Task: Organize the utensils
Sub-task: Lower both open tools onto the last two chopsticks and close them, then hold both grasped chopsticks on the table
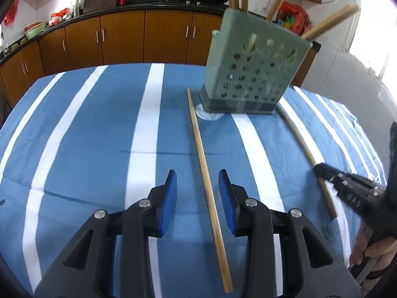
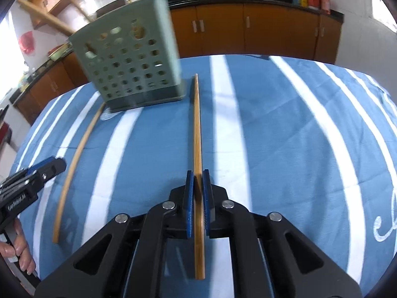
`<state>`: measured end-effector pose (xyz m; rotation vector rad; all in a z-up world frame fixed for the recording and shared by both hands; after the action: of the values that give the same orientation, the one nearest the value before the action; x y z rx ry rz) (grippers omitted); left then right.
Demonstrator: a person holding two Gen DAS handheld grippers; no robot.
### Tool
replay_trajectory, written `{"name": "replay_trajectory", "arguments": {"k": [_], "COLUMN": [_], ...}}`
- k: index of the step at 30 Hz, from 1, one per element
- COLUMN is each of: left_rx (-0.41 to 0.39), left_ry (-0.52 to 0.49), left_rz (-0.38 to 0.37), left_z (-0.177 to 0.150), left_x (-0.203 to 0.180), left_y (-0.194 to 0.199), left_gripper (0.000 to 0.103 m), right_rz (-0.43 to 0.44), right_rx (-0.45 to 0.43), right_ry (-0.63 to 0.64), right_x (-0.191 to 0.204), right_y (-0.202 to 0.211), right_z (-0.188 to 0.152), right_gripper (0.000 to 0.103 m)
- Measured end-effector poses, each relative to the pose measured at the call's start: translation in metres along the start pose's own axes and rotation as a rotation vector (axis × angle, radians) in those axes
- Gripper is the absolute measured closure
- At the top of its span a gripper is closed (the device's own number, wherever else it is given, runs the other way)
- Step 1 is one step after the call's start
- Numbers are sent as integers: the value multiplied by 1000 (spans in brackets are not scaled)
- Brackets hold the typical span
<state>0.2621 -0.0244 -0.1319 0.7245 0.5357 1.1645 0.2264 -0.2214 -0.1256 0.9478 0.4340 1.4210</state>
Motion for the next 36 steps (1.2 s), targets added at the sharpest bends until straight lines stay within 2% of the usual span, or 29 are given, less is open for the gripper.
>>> {"name": "replay_trajectory", "arguments": {"k": [4, 6, 8, 13, 21, 26, 36], "left_rx": [31, 34, 39, 53, 68, 51, 36], "left_ry": [-29, -53, -60, -37, 38, 70, 112], "left_rz": [20, 52, 66, 115, 199, 182, 149], "left_z": [-3, -3, -2, -2, -1, -1, -5], "left_x": [-8, -10, -10, 8, 79, 92, 93], "left_y": [-9, -12, -13, -13, -9, -6, -6], "left_gripper": [69, 77, 94, 95, 94, 93, 91], "right_rz": [-20, -23, -23, -27, -67, -98, -87], "right_rx": [-9, -11, -12, -17, -41, -35, -35], "right_ry": [-38, -41, -40, -23, 6, 32, 24], "right_x": [-18, -22, -23, -20, -24, -26, -28], "right_y": [3, 4, 4, 2, -2, -10, -9], "right_z": [5, 6, 6, 6, 16, 25, 24], "right_gripper": [95, 95, 95, 95, 95, 95, 95]}}
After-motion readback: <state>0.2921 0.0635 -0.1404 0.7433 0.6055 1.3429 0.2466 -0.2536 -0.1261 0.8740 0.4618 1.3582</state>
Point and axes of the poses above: each gripper's, at about its wrist camera, not at the fingertips, and y roughly against the way its jaws point, x to its left, z to its top, the point moved 7 cm from there along -y, roughly the way its jaws point, and after that the axes turned 12 degrees about -y, right-handed, at the moved point
